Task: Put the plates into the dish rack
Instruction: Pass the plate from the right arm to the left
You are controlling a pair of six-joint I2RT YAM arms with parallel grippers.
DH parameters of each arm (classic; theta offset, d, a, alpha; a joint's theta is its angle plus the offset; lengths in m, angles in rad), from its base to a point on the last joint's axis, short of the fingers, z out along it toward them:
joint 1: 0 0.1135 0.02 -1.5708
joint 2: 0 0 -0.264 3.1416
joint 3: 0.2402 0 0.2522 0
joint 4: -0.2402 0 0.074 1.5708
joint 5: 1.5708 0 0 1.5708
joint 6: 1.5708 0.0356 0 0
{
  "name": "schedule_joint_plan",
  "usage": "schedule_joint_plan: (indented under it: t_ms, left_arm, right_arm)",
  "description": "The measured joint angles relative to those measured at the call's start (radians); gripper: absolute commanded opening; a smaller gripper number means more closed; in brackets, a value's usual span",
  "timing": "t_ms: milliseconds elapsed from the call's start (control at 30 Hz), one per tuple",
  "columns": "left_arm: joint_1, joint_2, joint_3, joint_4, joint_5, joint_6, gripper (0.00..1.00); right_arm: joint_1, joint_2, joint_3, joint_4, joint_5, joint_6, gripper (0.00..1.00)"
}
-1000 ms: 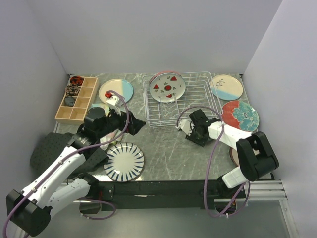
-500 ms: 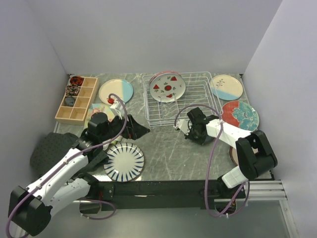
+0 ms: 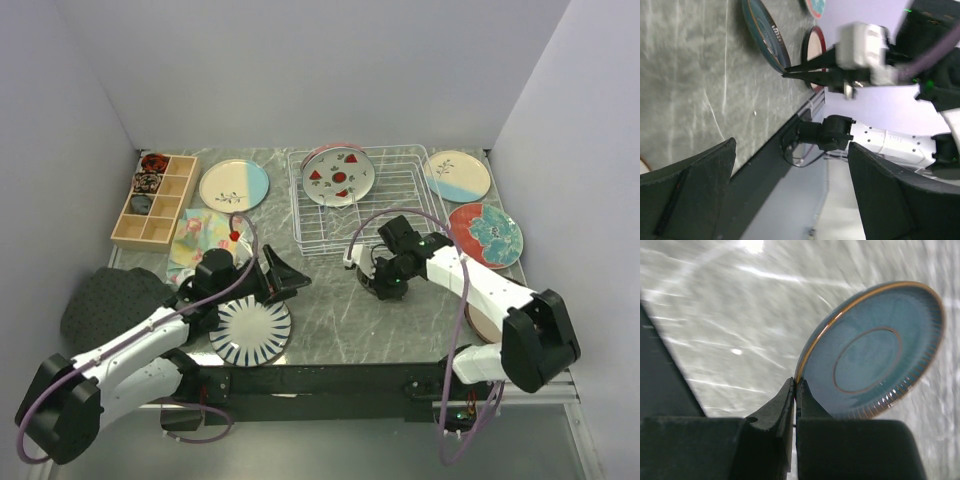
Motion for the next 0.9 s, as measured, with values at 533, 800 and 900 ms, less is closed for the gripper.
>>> schedule_joint_plan:
  t_ms: [533,800,900]
  left_arm:
    - [-0.186,0.443,0.137,0.085,-0.157,-0.257,0.91]
    - [-0.19,0.587,0.201,0.154,-0.147,-0.307,0.63]
    - [-0.19,0.631,0.224,0.169,-0.131,-0.313,0.43]
  right_arm:
    - [0.076,-0.175,-0.002,-0.028,-0.196,-0.038,0.0]
    - [0.124,-0.175,-0.005,-0.027,-0.193,-0.04,0.0]
    - [0.137,-0.175,-0.005,-0.027,-0.194,-0.04,0.0]
